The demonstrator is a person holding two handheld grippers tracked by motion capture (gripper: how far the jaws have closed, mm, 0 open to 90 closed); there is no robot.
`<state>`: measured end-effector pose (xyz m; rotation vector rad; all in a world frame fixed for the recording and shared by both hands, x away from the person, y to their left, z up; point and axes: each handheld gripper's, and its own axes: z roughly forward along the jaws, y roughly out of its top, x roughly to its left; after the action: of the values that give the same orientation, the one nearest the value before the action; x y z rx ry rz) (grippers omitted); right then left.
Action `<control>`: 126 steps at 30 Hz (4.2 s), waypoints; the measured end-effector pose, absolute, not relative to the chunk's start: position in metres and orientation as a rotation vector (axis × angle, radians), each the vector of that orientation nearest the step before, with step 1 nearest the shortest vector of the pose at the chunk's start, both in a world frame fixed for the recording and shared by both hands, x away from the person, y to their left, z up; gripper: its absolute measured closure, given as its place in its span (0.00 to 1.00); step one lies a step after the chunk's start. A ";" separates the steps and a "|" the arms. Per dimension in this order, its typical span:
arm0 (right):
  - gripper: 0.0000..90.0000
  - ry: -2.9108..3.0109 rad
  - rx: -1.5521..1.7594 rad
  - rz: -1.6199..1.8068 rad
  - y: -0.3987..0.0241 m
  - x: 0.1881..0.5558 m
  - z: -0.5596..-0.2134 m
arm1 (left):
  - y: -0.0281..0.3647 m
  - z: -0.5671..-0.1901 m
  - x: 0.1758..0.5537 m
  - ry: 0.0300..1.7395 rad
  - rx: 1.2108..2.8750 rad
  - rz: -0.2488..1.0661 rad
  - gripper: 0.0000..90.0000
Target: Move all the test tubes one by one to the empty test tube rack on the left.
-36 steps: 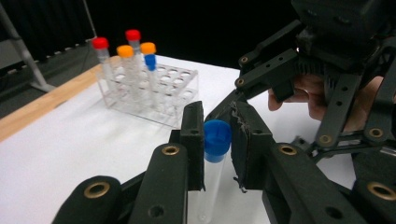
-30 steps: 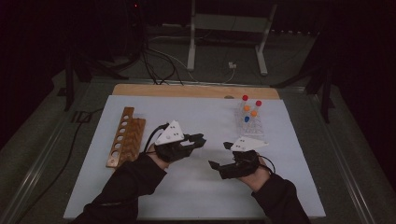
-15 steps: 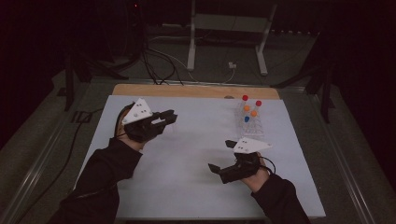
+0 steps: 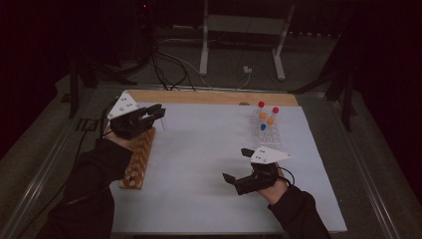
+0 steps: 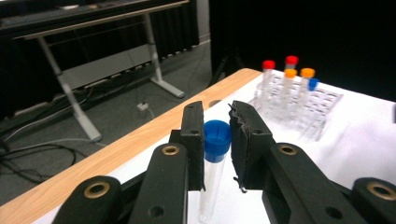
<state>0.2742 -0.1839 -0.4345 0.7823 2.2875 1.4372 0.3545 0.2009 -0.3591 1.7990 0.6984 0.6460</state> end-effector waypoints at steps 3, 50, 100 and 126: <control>0.00 2.280 0.774 1.442 -0.184 0.274 -0.435 | 0.213 -0.359 0.358 0.731 1.794 0.663 0.86; 0.00 2.311 0.772 1.448 -0.185 0.277 -0.438 | 0.277 -0.441 0.401 1.079 1.732 0.681 0.86; 0.17 2.042 1.034 1.305 -0.270 0.314 -0.402 | 0.233 -0.414 0.300 0.756 1.744 0.390 0.02; 0.67 2.154 1.282 1.080 -0.275 0.382 -0.453 | 0.186 -0.453 0.267 0.631 1.868 0.285 0.02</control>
<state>0.3820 -0.2750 -0.4535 1.2816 2.1541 1.0796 0.2667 0.1857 -0.4528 1.8682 0.6311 0.2849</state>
